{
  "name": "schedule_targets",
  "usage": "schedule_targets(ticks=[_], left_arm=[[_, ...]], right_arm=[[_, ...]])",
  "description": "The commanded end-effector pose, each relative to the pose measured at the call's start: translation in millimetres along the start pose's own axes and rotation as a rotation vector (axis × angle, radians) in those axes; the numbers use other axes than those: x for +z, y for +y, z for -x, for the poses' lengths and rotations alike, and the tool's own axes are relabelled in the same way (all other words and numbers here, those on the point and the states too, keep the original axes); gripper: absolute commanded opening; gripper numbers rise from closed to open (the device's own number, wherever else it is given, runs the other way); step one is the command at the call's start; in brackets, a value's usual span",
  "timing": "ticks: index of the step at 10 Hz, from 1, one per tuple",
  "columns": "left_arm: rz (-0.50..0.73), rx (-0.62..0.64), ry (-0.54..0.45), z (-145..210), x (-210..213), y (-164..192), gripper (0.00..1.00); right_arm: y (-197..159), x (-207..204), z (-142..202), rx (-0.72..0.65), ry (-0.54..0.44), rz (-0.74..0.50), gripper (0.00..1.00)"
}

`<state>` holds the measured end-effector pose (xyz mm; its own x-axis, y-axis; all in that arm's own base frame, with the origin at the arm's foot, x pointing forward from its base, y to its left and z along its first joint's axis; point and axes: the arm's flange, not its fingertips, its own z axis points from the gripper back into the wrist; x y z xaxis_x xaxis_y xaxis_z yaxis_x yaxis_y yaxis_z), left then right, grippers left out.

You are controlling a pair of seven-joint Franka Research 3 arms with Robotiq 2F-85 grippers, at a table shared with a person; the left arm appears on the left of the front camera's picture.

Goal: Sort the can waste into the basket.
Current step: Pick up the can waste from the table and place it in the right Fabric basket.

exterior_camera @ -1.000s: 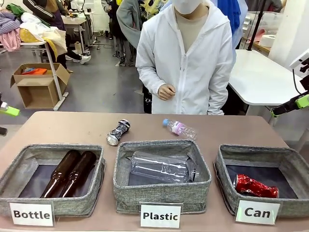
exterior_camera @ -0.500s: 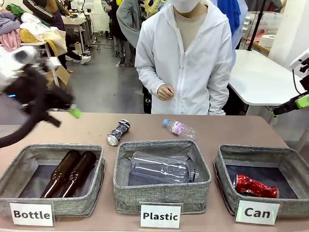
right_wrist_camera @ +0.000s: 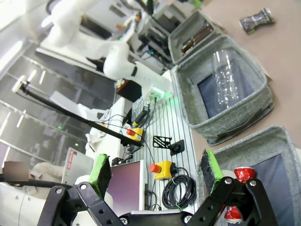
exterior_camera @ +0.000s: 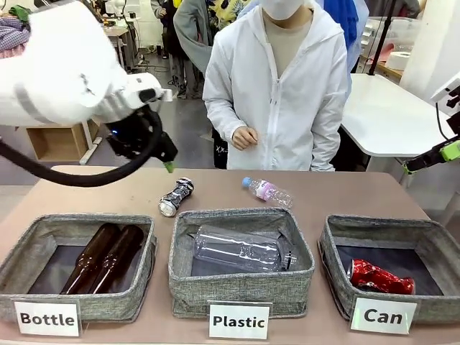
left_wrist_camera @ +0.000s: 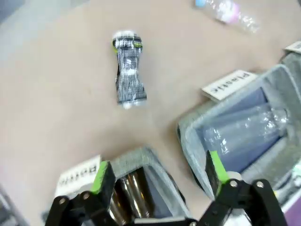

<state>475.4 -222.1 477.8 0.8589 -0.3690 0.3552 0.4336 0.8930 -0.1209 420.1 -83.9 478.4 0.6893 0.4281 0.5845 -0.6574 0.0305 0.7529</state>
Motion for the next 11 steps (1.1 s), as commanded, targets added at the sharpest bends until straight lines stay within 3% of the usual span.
schedule_targets(ticks=[1, 2, 3, 4, 7, 8, 10, 11], left_arm=[[-0.044, -0.072, -0.037, -19.4, -26.6, -7.5, 1.00], [-0.052, -0.050, -0.022, -26.4, -36.1, -10.9, 1.00], [0.083, 0.003, 0.081, -24.9, -34.7, -12.7, 1.00], [-0.031, -0.084, -0.022, -16.6, -32.6, -14.1, 1.00], [-0.003, -0.069, 0.007, -22.1, -42.8, -18.0, 1.00], [-0.024, 0.053, 0.008, -37.0, -61.7, -5.9, 1.00], [-0.027, 0.070, 0.019, -48.1, -88.7, -2.1, 1.00], [0.034, 0.064, 0.032, -41.2, -83.2, 5.2, 1.00]], right_arm=[[1.5, 1.8, 0.8, 0.014, 0.010, 0.001, 1.00], [1.5, 1.8, 0.8, 0.014, 0.010, 0.001, 1.00], [1.5, 1.8, 0.8, 0.014, 0.010, 0.001, 1.00], [1.5, 1.8, 0.8, 0.014, 0.010, 0.001, 1.00], [1.5, 1.8, 0.8, 0.014, 0.010, 0.001, 1.00], [1.5, 1.8, 0.8, 0.014, 0.010, 0.001, 1.00], [1.5, 1.8, 0.8, 0.014, 0.010, 0.001, 1.00], [1.5, 1.8, 0.8, 0.014, 0.010, 0.001, 1.00]])
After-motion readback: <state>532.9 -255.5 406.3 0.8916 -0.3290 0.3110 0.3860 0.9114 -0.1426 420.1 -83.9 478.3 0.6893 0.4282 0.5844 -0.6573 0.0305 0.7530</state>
